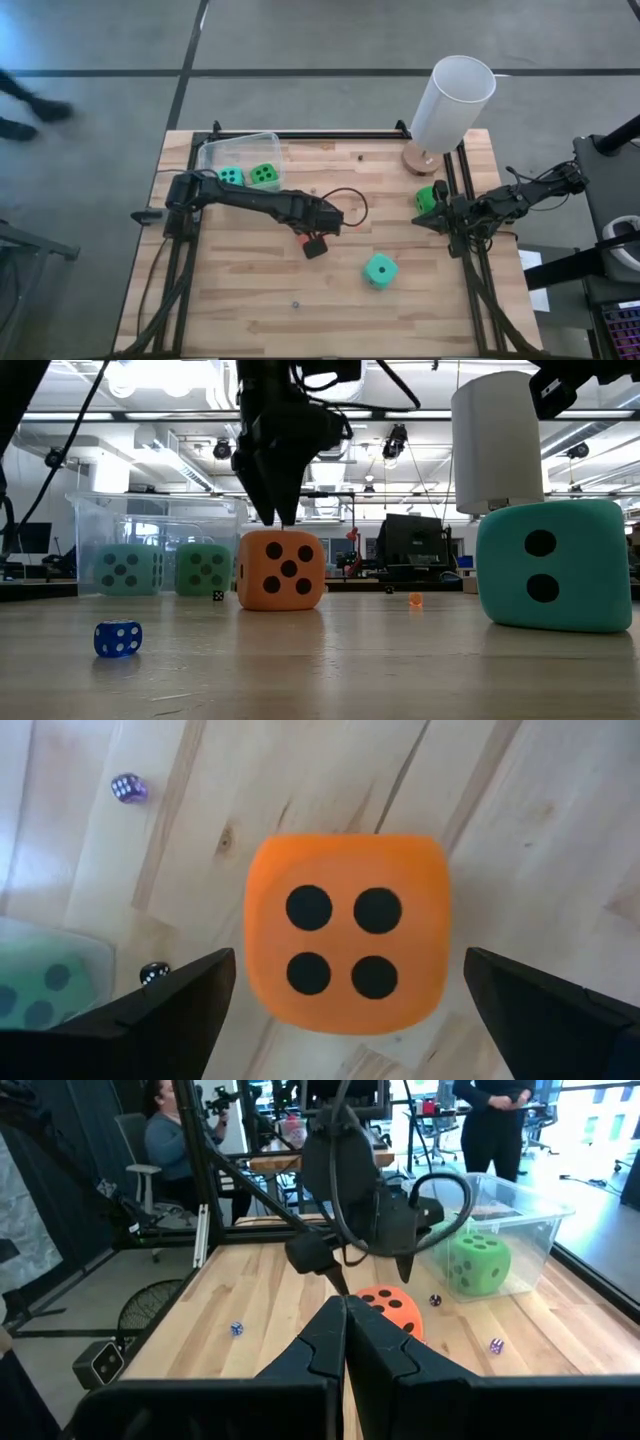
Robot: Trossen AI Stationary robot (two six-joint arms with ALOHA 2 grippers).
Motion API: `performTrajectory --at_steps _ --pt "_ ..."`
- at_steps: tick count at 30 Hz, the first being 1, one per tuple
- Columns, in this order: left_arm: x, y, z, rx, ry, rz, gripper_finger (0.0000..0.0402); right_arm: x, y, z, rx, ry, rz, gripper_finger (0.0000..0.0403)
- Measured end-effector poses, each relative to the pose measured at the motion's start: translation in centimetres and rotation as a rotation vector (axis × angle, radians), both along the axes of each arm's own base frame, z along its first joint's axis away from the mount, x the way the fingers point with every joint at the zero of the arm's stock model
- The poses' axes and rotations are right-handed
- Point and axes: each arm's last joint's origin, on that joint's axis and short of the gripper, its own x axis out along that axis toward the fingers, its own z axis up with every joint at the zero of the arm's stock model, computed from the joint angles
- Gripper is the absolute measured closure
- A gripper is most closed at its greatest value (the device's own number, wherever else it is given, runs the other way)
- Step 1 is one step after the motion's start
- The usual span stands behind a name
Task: Pick & Place Dice
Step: Put the orange large dice into the transparent bin
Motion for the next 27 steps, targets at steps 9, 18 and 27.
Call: performTrajectory --at_steps 9,18,27 --pt "-0.15 0.07 -0.90 0.006 0.006 -0.005 0.0004 0.00 0.00 0.00 0.000 0.000 0.000 0.0394" --pt "-0.01 0.08 -0.88 0.013 -0.005 -0.023 0.0004 0.00 0.00 0.00 0.000 0.000 0.000 0.0394" --pt "0.12 0.14 -0.85 0.041 -0.016 -0.043 0.0003 0.00 0.00 0.00 0.000 0.000 0.000 0.0394"
